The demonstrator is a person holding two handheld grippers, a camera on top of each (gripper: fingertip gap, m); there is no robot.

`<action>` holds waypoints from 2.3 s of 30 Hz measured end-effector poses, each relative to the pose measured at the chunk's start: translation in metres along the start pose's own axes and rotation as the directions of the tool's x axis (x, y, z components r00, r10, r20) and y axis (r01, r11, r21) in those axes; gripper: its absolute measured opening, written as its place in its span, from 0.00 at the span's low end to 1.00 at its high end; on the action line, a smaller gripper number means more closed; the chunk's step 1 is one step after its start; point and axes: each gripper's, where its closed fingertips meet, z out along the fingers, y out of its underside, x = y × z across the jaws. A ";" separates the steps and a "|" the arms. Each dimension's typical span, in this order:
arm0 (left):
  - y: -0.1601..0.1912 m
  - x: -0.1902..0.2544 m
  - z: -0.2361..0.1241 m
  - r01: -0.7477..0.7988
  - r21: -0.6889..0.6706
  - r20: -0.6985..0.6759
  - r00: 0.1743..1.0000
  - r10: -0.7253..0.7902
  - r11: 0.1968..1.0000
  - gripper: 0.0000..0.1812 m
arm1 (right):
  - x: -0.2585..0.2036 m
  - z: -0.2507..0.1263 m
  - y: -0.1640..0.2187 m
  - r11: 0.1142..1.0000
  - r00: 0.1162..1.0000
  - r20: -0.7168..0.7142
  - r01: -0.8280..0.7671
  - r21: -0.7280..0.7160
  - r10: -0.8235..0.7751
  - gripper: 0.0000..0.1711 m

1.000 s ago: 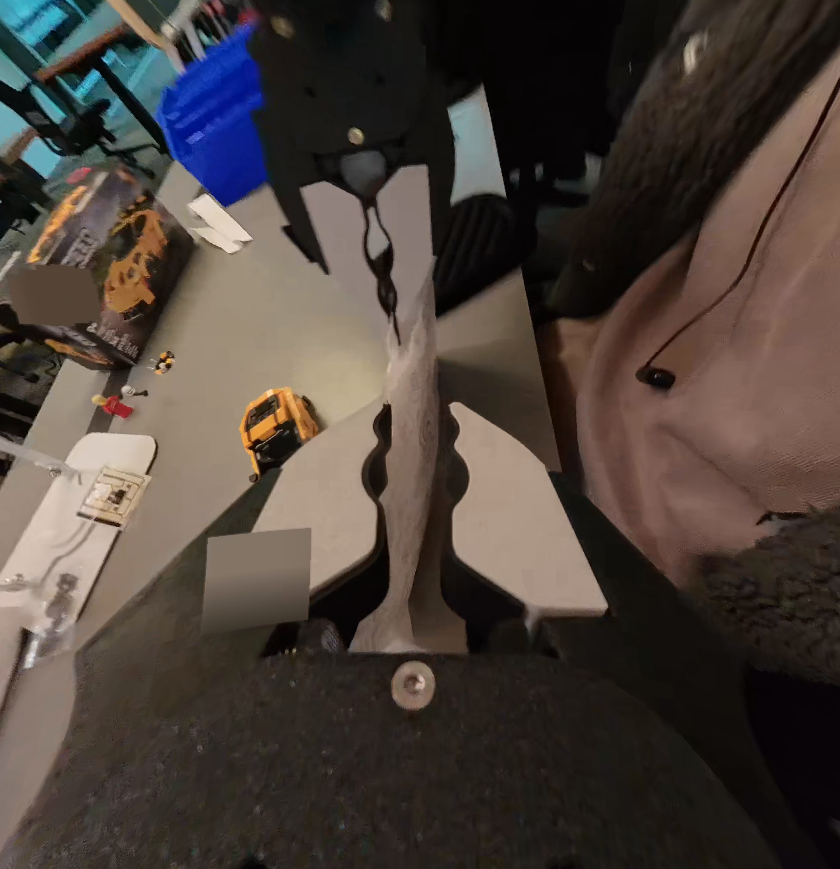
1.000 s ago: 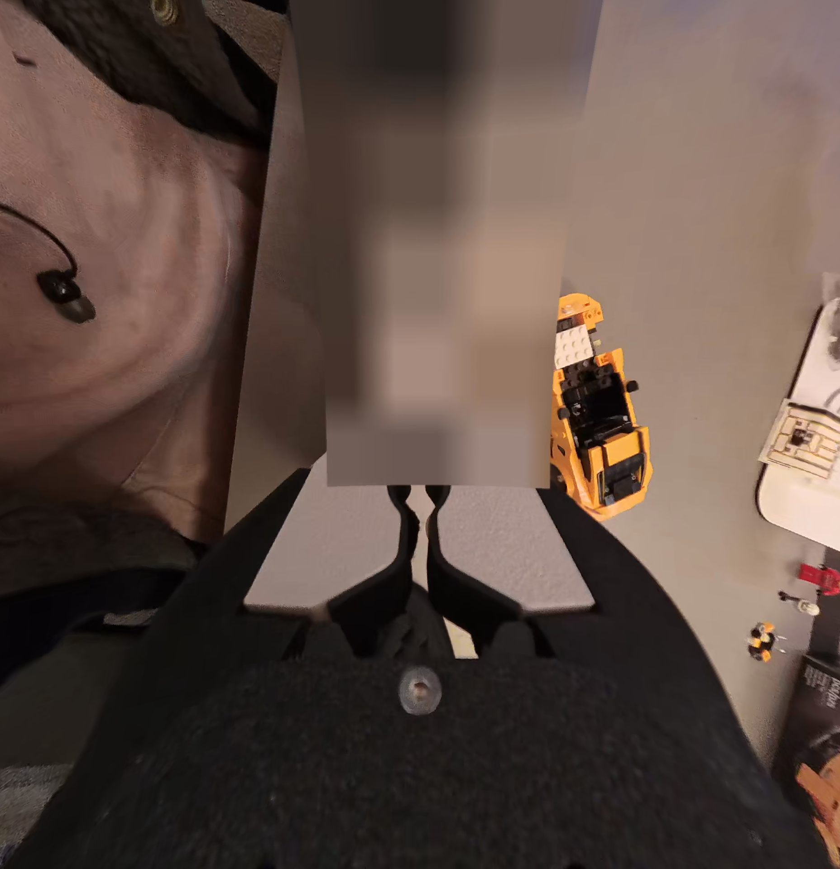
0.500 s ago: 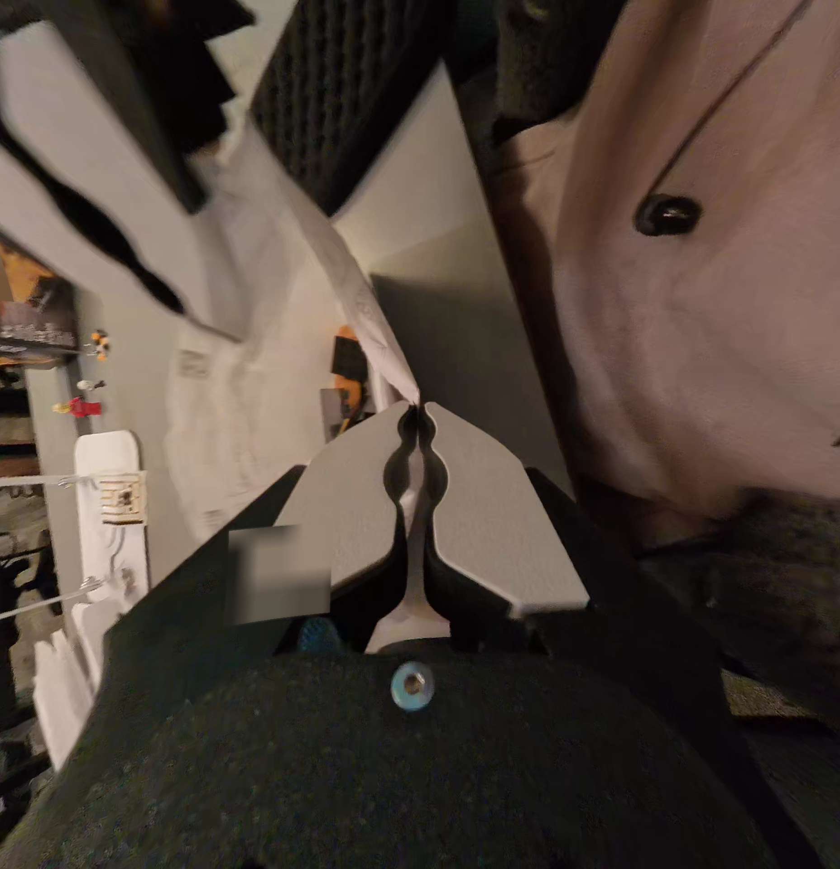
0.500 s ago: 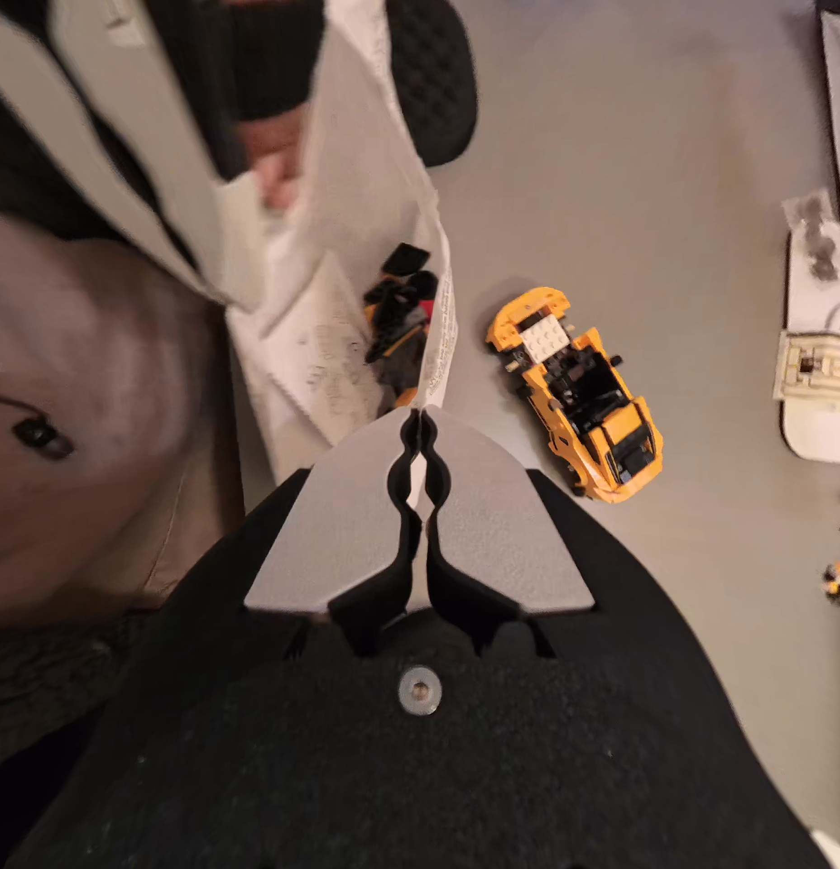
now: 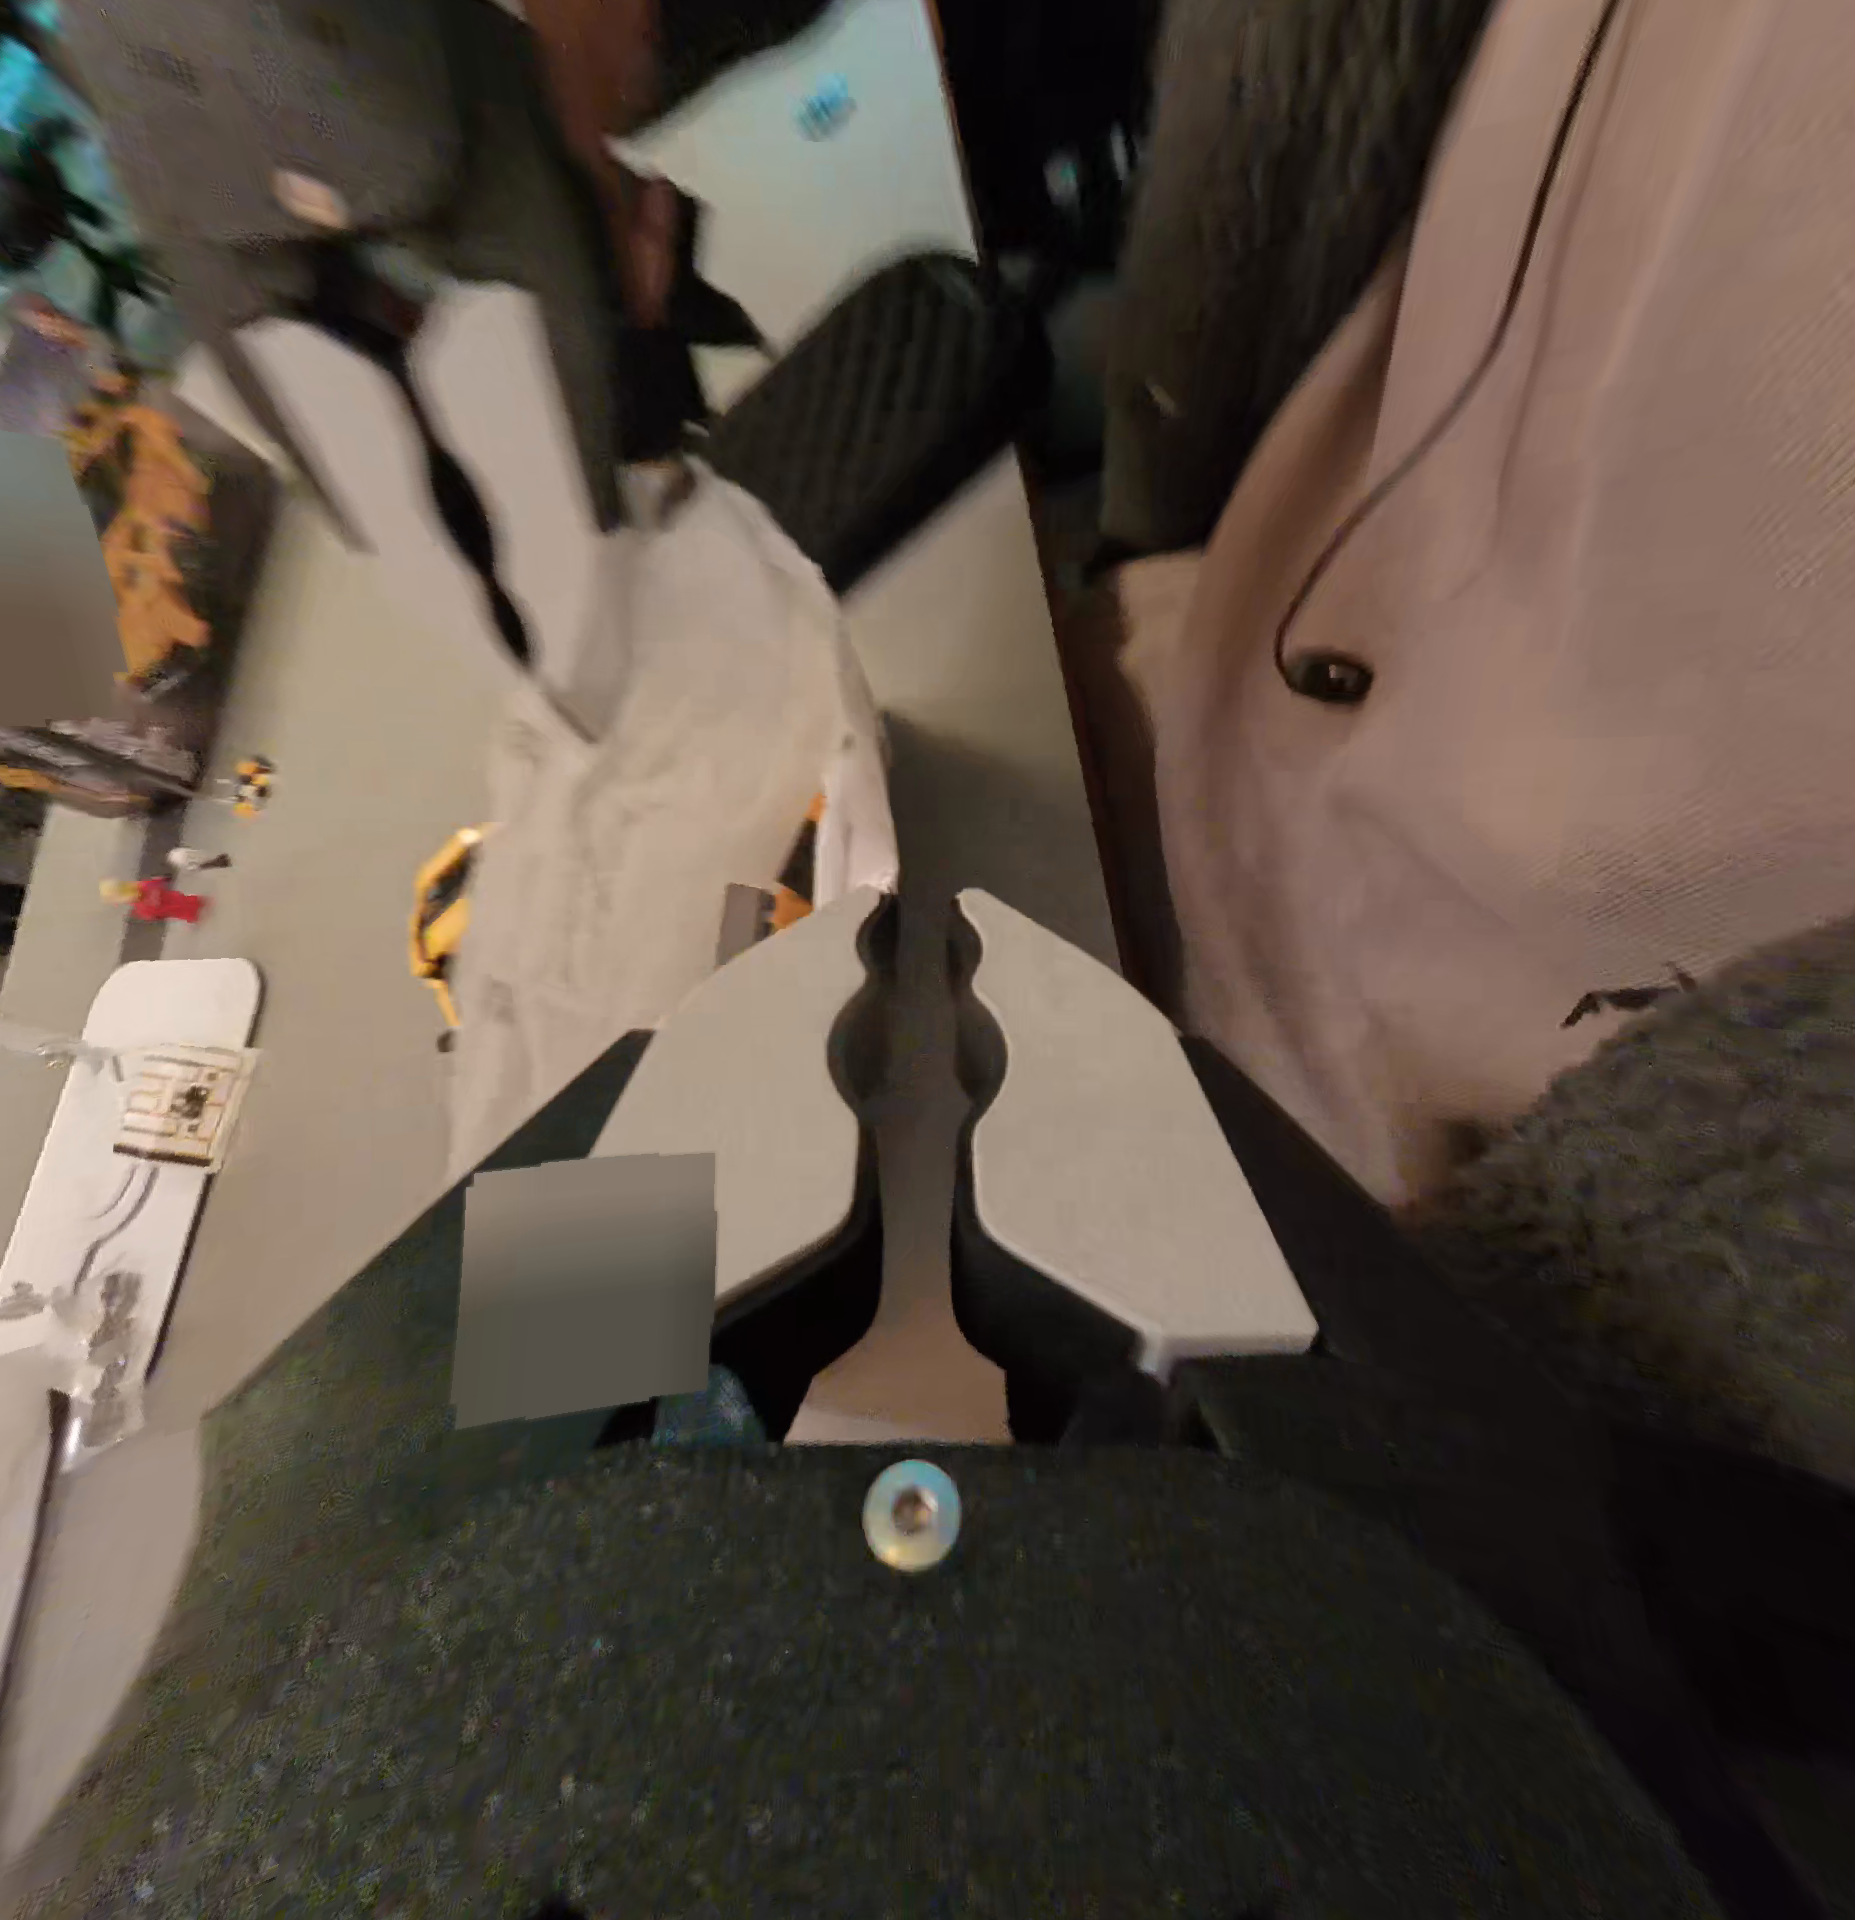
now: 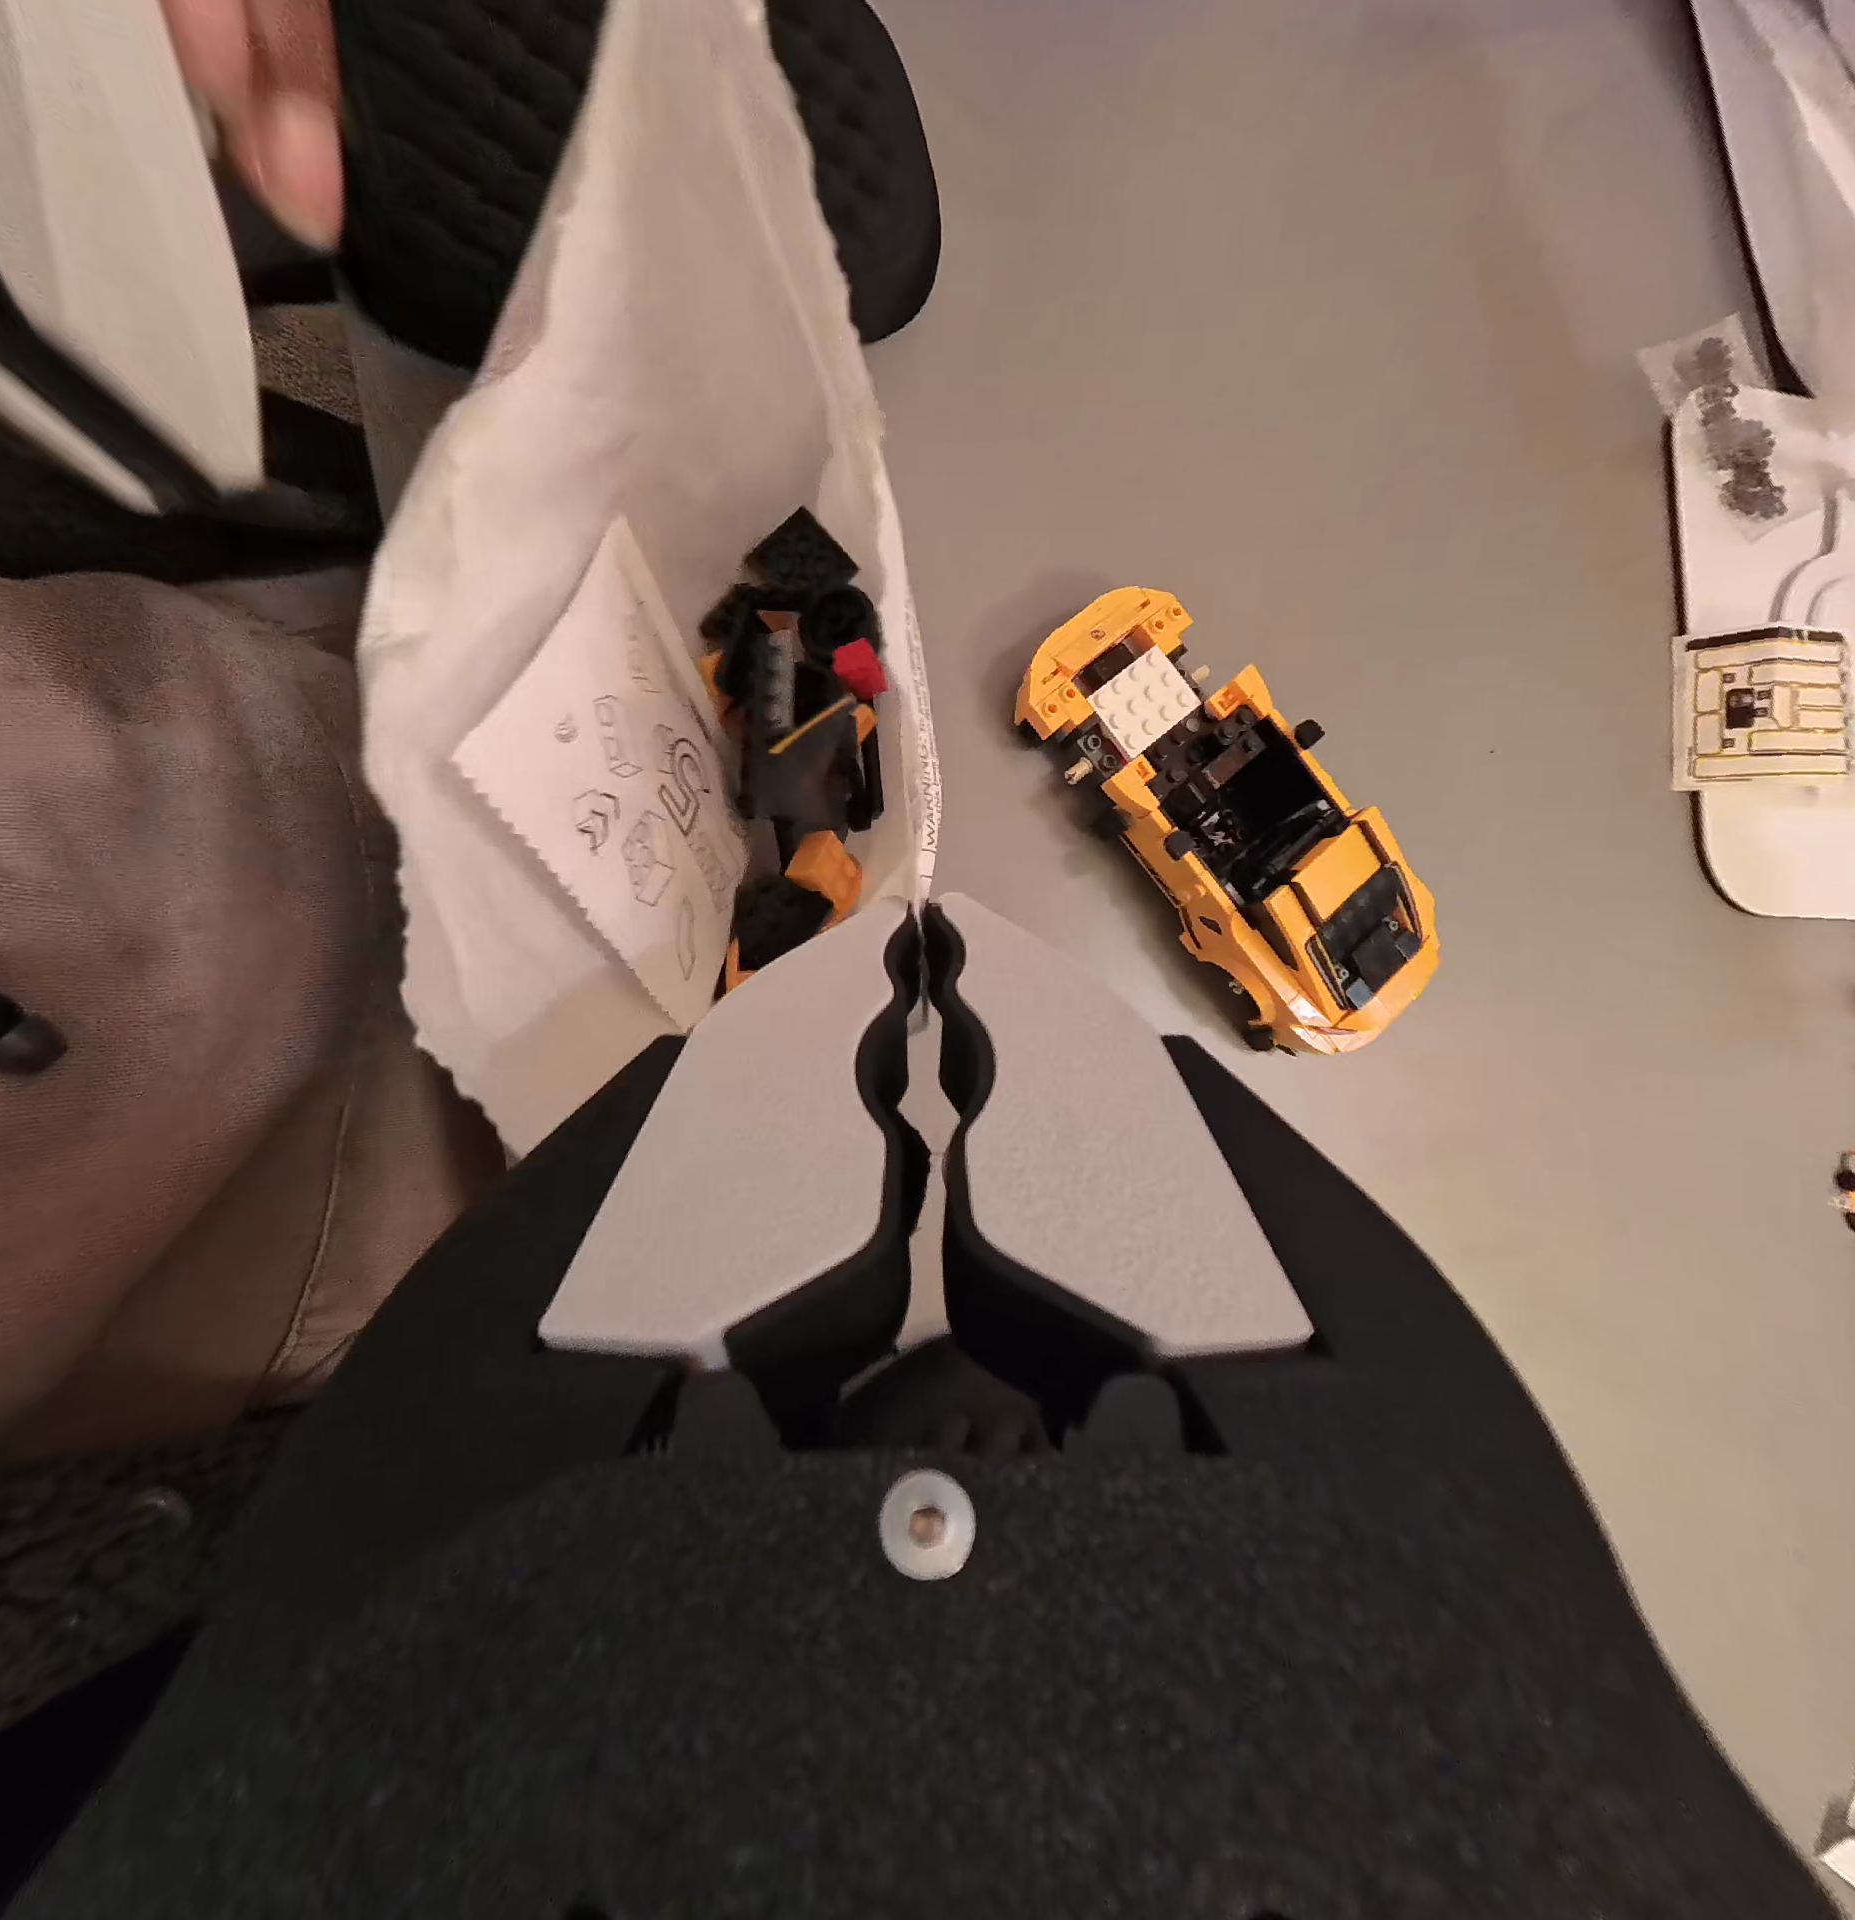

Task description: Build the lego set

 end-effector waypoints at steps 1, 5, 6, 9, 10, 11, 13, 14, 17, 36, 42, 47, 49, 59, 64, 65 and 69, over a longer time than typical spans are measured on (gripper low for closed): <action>-0.003 -0.008 -0.012 0.046 0.054 0.019 0.999 -0.047 0.997 0.05 | 0.000 0.000 0.000 1.000 1.000 0.007 -0.004 0.003 0.004 0.00; 0.035 -0.045 -0.045 0.217 0.100 0.122 0.966 -0.229 0.971 0.15 | 0.000 -0.001 0.001 1.000 0.999 0.033 0.010 0.028 -0.011 0.00; 0.051 -0.051 -0.048 0.252 0.097 0.143 0.954 -0.264 0.963 0.18 | -0.001 -0.001 0.000 0.999 0.999 0.036 0.024 0.034 -0.025 0.00; 0.098 -0.055 -0.035 0.393 0.084 0.093 0.912 -0.400 0.916 0.27 | -0.005 -0.001 0.000 0.997 0.997 0.050 0.063 0.048 -0.065 0.00; 0.111 -0.053 -0.026 0.413 0.067 0.073 0.906 -0.418 0.908 0.28 | -0.005 -0.001 0.000 0.996 0.996 0.052 0.072 0.053 -0.074 0.00; 0.121 -0.052 -0.017 0.415 0.049 0.069 0.906 -0.417 0.909 0.29 | -0.006 -0.001 0.000 0.995 0.995 0.058 0.080 0.054 -0.083 0.00; 0.134 -0.053 -0.004 0.400 0.016 0.077 0.913 -0.400 0.916 0.30 | -0.009 -0.001 0.000 0.992 0.991 0.070 0.108 0.059 -0.112 0.00; 0.136 -0.057 -0.003 0.401 0.021 0.082 0.912 -0.402 0.916 0.31 | -0.009 -0.001 0.001 0.990 0.989 0.071 0.127 0.060 -0.131 0.00; 0.136 -0.066 0.000 0.419 0.061 0.056 0.905 -0.423 0.906 0.33 | -0.013 -0.003 0.003 0.980 0.979 0.085 0.181 0.079 -0.187 0.00; 0.111 -0.053 -0.012 0.519 0.207 -0.110 0.855 -0.507 0.829 0.00 | 0.013 -0.019 -0.004 0.958 0.989 0.085 0.092 0.273 -0.120 0.10; 0.133 -0.047 -0.043 0.616 0.234 -0.071 0.782 -0.619 0.752 0.01 | 0.046 -0.047 0.004 0.902 0.966 -0.220 0.213 0.376 -0.136 0.13; 0.142 -0.039 -0.065 0.692 0.266 -0.094 0.711 -0.697 0.671 0.01 | 0.019 -0.007 0.048 0.929 0.929 -0.227 0.333 0.161 -0.294 0.20; 0.140 -0.038 -0.069 0.692 0.291 -0.114 0.711 -0.694 0.661 0.01 | 0.002 0.016 0.054 0.943 0.953 -0.128 0.294 0.159 -0.275 0.25; 0.149 -0.043 -0.092 0.706 0.367 -0.082 0.674 -0.734 0.606 0.01 | -0.018 0.063 -0.008 0.952 0.952 0.285 0.020 0.307 -0.112 0.00; 0.164 -0.048 -0.138 0.710 0.445 0.030 0.598 -0.801 0.546 0.00 | 0.000 0.054 -0.073 0.916 0.919 0.394 -0.151 0.372 -0.009 0.00; 0.166 -0.048 -0.147 0.707 0.458 0.054 0.583 -0.811 0.539 0.00 | 0.000 0.056 -0.086 0.911 0.906 0.422 -0.164 0.378 -0.012 0.00; 0.169 -0.040 -0.172 0.720 0.491 0.057 0.536 -0.843 0.491 0.00 | -0.010 0.077 -0.127 0.925 0.874 0.484 -0.148 0.351 -0.044 0.00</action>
